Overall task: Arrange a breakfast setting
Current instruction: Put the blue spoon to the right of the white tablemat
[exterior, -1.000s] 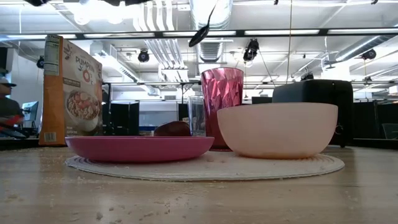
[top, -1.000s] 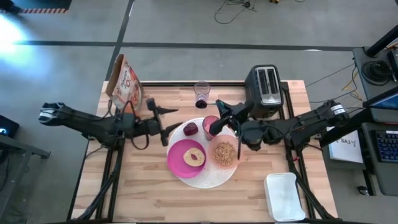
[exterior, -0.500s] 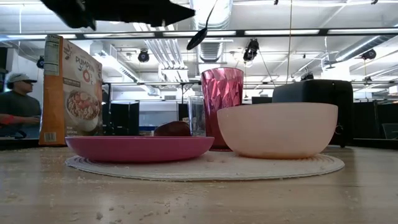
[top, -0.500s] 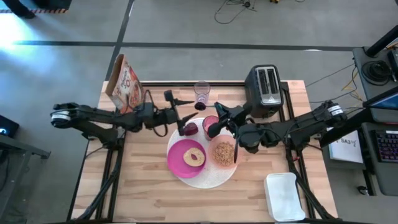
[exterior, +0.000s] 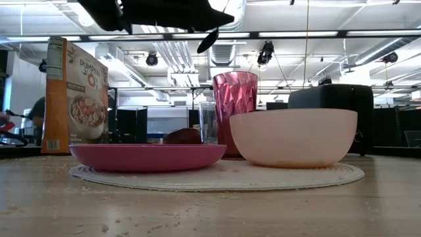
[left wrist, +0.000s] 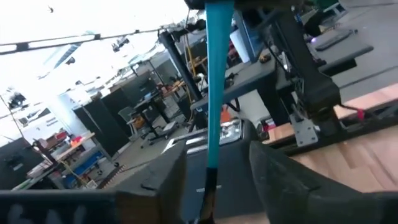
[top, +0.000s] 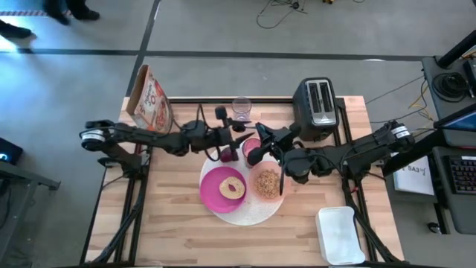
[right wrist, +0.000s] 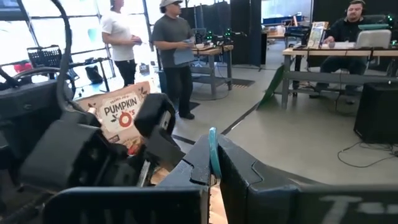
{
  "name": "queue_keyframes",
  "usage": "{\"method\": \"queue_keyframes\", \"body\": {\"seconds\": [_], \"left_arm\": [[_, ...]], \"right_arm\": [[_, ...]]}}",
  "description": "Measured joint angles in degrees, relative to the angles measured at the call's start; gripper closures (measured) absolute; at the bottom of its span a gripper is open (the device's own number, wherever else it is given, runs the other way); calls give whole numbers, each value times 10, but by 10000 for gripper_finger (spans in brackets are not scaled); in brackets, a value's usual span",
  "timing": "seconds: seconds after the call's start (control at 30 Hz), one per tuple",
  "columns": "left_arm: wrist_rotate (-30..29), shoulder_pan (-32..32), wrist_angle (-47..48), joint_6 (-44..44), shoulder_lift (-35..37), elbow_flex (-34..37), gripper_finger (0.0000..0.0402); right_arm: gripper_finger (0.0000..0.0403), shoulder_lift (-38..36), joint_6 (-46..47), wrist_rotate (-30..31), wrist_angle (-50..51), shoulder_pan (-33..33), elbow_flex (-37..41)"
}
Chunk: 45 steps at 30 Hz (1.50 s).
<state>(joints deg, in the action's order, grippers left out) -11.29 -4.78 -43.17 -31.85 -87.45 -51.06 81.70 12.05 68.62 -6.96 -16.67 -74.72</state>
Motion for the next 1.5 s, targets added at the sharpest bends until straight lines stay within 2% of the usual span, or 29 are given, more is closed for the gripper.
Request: {"method": "queue_keyframes", "body": {"seconds": [0.1,0.27,0.3,0.73,0.97,1.1,1.2,1.33,1.5], "left_arm": [[-8,0,14,0,-7,-5,281],[-24,-3,24,0,0,-3,381],[-23,-5,26,-2,2,-3,389],[-5,-7,71,8,7,-18,399],[-5,-13,73,13,7,-18,401],[-2,-15,73,12,7,-18,401],[27,-19,79,4,7,-18,401],[65,-29,95,-14,8,-18,402],[117,-49,175,-57,10,-24,402]], "right_arm": [[394,-3,-7,0,1,-3,0],[394,-8,-22,4,2,-6,0],[394,-8,-22,4,1,-6,0],[388,-11,-35,-5,12,-6,0],[329,-34,33,-86,78,-6,0],[288,-43,71,-92,127,-10,0],[264,-51,97,-98,165,-13,0],[239,-68,153,-149,215,-19,0],[226,-92,250,-252,294,-20,0]]}}
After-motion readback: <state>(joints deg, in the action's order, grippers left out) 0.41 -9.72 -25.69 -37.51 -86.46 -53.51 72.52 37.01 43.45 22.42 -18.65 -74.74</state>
